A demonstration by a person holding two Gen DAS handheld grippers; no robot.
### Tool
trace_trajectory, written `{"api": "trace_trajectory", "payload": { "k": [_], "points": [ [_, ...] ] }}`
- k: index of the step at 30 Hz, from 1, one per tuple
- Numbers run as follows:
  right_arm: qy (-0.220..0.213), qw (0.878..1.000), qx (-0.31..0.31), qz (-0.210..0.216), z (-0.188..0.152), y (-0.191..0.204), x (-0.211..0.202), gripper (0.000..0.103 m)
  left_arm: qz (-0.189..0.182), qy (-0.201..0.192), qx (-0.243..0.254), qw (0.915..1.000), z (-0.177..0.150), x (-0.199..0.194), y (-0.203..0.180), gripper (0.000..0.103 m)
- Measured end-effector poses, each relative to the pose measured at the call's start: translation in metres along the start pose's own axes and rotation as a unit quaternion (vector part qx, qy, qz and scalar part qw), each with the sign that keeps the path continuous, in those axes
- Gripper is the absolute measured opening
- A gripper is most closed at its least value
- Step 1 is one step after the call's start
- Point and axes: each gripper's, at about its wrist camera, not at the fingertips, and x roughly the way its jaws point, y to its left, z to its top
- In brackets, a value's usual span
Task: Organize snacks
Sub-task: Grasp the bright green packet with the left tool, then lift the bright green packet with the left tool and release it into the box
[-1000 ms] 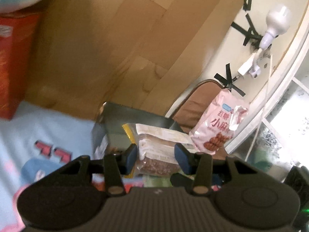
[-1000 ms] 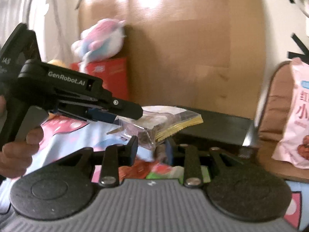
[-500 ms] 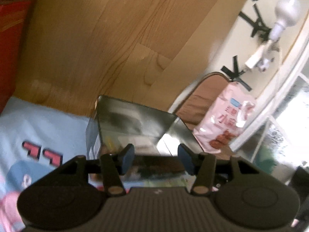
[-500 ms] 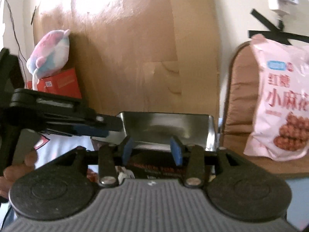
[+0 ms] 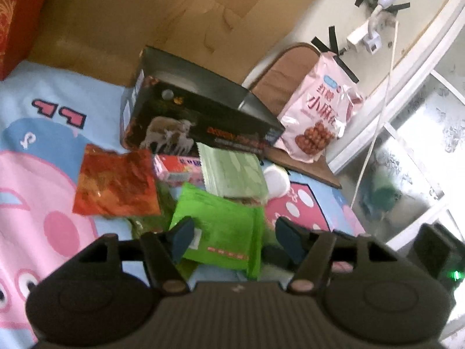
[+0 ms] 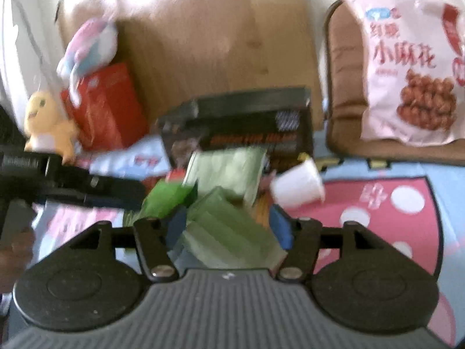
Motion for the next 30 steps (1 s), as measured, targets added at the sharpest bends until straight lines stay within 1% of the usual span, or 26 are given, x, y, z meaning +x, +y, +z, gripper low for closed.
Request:
{"api": "trace_trajectory", "payload": {
  "k": [1, 2, 3, 4, 5, 6, 7, 9, 13, 14, 16, 18, 22, 24, 26, 28, 29, 30],
  "points": [
    [0.005, 1.000, -0.015, 0.009, -0.003, 0.005, -0.002, 0.059, -0.002, 0.001, -0.002, 1.0000, -0.002, -0.001, 0.000, 0.064],
    [0.001, 0.999, -0.028, 0.019, -0.006, 0.009, -0.005, 0.056, -0.002, 0.002, -0.003, 1.0000, -0.005, -0.003, -0.001, 0.063],
    [0.006, 0.999, -0.042, 0.032, -0.011, 0.014, -0.009, 0.055, -0.002, 0.003, -0.002, 1.0000, -0.009, -0.005, -0.001, 0.063],
    [0.012, 0.998, -0.055, 0.041, -0.015, 0.019, -0.011, 0.051, 0.000, 0.003, 0.000, 1.0000, -0.012, -0.008, -0.003, 0.063],
    [0.017, 0.997, -0.067, 0.047, -0.020, 0.024, -0.015, 0.054, 0.001, 0.003, 0.002, 1.0000, -0.015, -0.011, -0.004, 0.063],
    [0.013, 0.996, -0.078, 0.050, -0.024, 0.027, -0.020, 0.055, 0.002, 0.003, 0.003, 1.0000, -0.018, -0.014, -0.005, 0.063],
    [0.020, 0.995, -0.082, 0.059, -0.027, 0.028, -0.024, 0.057, 0.004, 0.003, 0.003, 1.0000, -0.021, -0.017, -0.005, 0.063],
    [0.018, 0.995, -0.069, 0.068, -0.031, 0.025, -0.034, 0.057, 0.007, -0.001, 0.001, 1.0000, -0.026, -0.026, -0.004, 0.063],
    [-0.001, 0.997, -0.040, 0.070, -0.037, 0.016, -0.054, 0.071, -0.005, -0.005, -0.013, 0.9999, -0.033, -0.042, -0.001, 0.064],
    [-0.002, 0.997, -0.041, 0.068, -0.038, 0.013, -0.056, 0.073, -0.011, -0.004, -0.014, 0.9998, -0.036, -0.044, -0.003, 0.064],
    [0.000, 0.997, -0.044, 0.063, -0.040, 0.013, -0.056, 0.073, -0.013, -0.003, -0.010, 0.9999, -0.040, -0.046, -0.006, 0.067],
    [0.004, 0.997, -0.042, 0.067, -0.040, 0.013, -0.053, 0.073, 0.001, -0.005, -0.005, 1.0000, -0.038, -0.046, -0.008, 0.072],
    [0.005, 0.995, -0.047, 0.088, -0.032, 0.019, -0.044, 0.073, 0.030, -0.022, -0.008, 0.9993, -0.023, -0.044, -0.002, 0.074],
    [0.010, 0.995, -0.065, 0.081, -0.025, 0.032, -0.034, 0.074, 0.048, -0.031, -0.002, 0.9984, -0.012, -0.041, 0.001, 0.077],
    [0.020, 0.994, -0.082, 0.074, -0.019, 0.043, -0.019, 0.074, 0.058, -0.028, 0.009, 0.9979, -0.003, -0.032, 0.000, 0.078],
    [0.039, 0.993, -0.090, 0.072, -0.015, 0.050, -0.002, 0.074, 0.057, -0.014, 0.018, 0.9981, 0.002, -0.021, -0.001, 0.072],
    [0.046, 0.992, -0.092, 0.069, -0.015, 0.052, 0.005, 0.074, 0.053, -0.002, 0.023, 0.9983, 0.002, -0.014, -0.002, 0.063],
    [0.053, 0.992, -0.097, 0.063, -0.015, 0.054, 0.012, 0.074, 0.048, 0.010, 0.025, 0.9985, 0.001, -0.008, -0.002, 0.051]
  ]
}}
